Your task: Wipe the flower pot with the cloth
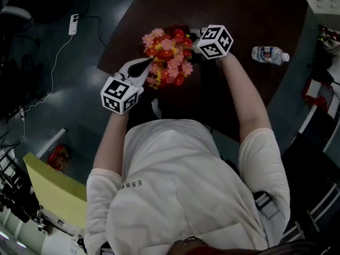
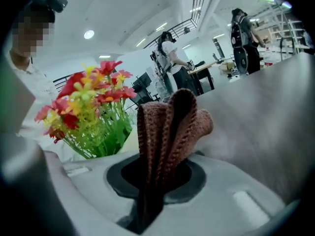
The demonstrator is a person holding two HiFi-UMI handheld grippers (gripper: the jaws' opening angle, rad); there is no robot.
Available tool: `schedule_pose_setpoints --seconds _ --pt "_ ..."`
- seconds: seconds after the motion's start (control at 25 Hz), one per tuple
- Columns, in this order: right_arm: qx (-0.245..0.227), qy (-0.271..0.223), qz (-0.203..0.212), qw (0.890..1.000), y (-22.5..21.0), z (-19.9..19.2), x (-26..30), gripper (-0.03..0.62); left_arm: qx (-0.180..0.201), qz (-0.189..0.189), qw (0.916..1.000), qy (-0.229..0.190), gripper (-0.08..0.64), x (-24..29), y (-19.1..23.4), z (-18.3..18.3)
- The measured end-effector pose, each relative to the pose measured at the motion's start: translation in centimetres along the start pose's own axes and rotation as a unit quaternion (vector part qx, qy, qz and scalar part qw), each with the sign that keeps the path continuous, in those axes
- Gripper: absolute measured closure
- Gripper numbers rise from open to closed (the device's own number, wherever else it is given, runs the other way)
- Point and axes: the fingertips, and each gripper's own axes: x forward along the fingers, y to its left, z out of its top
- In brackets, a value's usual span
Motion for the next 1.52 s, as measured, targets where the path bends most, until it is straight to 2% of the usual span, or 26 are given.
schedule_pose_setpoints --seconds 0.44,0.52,0.64,0.72,0.76,0.88,0.96,1.08,1.24,1.32,1.4,1.52 --pt "0.016 -0.011 -0.076 0.997 3.1 -6.2 -3.5 0.546 -0.014 0.001 0.9997 -0.021 0.547 -0.1 0.2 0.1" --pt "0.018 -0.022 -0.104 0.994 3.4 -6.8 -4.0 0.546 -0.009 -0.007 0.9996 -0.026 0.548 0.0 0.2 0.1" --pt "0.023 -0.046 -0.185 0.981 3.4 -7.0 -5.0 0.545 0.019 -0.025 0.9992 -0.025 0.548 0.0 -0.1 0.0" --pt "0.037 -0.065 -0.259 0.963 3.4 -6.9 -6.1 0.546 0.047 -0.032 0.9976 -0.039 0.546 -0.4 -0.5 0.7" --pt "0.046 -0.073 -0.3 0.95 3.4 -7.0 -6.7 0.545 0.061 -0.032 0.9962 -0.054 0.546 -0.7 -0.6 1.3" --pt "0.068 -0.088 -0.416 0.903 4.3 -7.5 -8.4 0.545 0.096 -0.03 0.99 -0.1 0.546 -1.7 -0.7 3.2" --pt "0.081 -0.095 -0.464 0.877 5.8 -8.0 -8.4 0.546 0.113 -0.04 0.9864 -0.112 0.546 -2.2 -0.7 3.9" --pt "0.107 -0.097 -0.512 0.847 8.0 -9.0 -7.1 0.545 0.125 -0.076 0.9839 -0.104 0.546 -2.8 -0.3 3.9" --pt "0.186 -0.11 -0.564 0.797 11.2 -11.0 -4.5 0.545 0.135 -0.135 0.9782 -0.082 0.537 -4.6 0.2 3.3" --pt "0.22 -0.116 -0.577 0.778 13.1 -11.6 -2.3 0.545 0.142 -0.168 0.9729 -0.072 0.54 -5.7 0.6 2.9" --pt "0.241 -0.122 -0.586 0.764 14.8 -11.5 0.1 0.545 0.148 -0.213 0.9641 -0.059 0.543 -6.8 0.7 2.3" --pt "0.256 -0.132 -0.592 0.753 17.0 -10.6 4.0 0.545 0.158 -0.262 0.9512 -0.043 0.543 -8.5 1.0 1.1"
